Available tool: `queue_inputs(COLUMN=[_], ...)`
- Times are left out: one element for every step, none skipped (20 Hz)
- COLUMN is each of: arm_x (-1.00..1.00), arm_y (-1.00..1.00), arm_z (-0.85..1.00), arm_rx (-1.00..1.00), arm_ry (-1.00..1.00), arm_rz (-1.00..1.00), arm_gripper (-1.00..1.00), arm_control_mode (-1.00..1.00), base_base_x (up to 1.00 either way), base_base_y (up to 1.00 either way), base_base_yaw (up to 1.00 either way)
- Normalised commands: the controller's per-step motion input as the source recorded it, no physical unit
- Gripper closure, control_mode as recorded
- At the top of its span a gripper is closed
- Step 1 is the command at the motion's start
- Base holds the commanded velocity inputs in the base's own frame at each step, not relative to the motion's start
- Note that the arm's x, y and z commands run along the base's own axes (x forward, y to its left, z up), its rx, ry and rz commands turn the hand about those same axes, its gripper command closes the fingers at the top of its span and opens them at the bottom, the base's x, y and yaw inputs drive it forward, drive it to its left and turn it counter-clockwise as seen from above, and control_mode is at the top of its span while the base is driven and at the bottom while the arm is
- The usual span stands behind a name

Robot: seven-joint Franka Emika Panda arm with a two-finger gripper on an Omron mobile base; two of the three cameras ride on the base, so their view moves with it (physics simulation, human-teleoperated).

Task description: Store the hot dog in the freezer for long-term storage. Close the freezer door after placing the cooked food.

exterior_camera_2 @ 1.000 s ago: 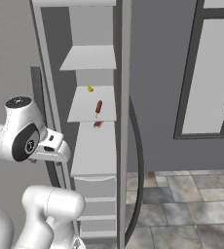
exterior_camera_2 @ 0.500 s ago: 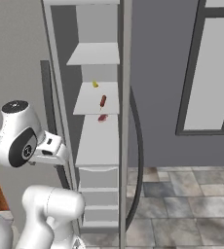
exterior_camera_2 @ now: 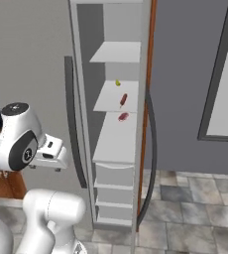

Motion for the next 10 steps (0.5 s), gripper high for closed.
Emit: queue_inputs(arm_x=[0.00, 0.00, 0.00, 0.00, 0.00, 0.00, 0.00, 0.00, 0.00, 0.00], arm_y=[0.00, 0.00, 0.00, 0.00, 0.00, 0.00, 0.00, 0.00, 0.00, 0.00], arm_z=[0.00, 0.00, 0.00, 0.00, 0.00, 0.00, 0.00, 0.00, 0.00, 0.00], arm_rx=[0.00, 0.00, 0.00, 0.00, 0.00, 0.00, 0.00, 0.00, 0.00, 0.00], arm_ry=[0.00, 0.00, 0.00, 0.00, 0.00, 0.00, 0.00, 0.00, 0.00, 0.00], arm_rz=[0.00, 0.00, 0.00, 0.00, 0.00, 0.00, 0.00, 0.00, 0.00, 0.00], arm_gripper=[-1.00, -1.00, -1.00, -1.00, -1.00, -1.00, -1.00, -1.00, -1.00, -1.00], arm_control_mode=[1.00, 1.00, 1.00, 1.00, 1.00, 1.00, 1.00, 1.00, 1.00, 1.00], base_base_x=[-0.19, -0.24, -0.31, -0.41, -0.27, -0.23, -0.25, -0.32, -0.46, -0.54], base_base_y=[0.00, 0.00, 0.00, 0.00, 0.00, 0.00, 0.00, 0.00, 0.00, 0.00], base_base_yaw=[0.24, 0.23, 0.21, 0.17, 0.08, 0.07, 0.04, 0.03, 0.01, 0.00])
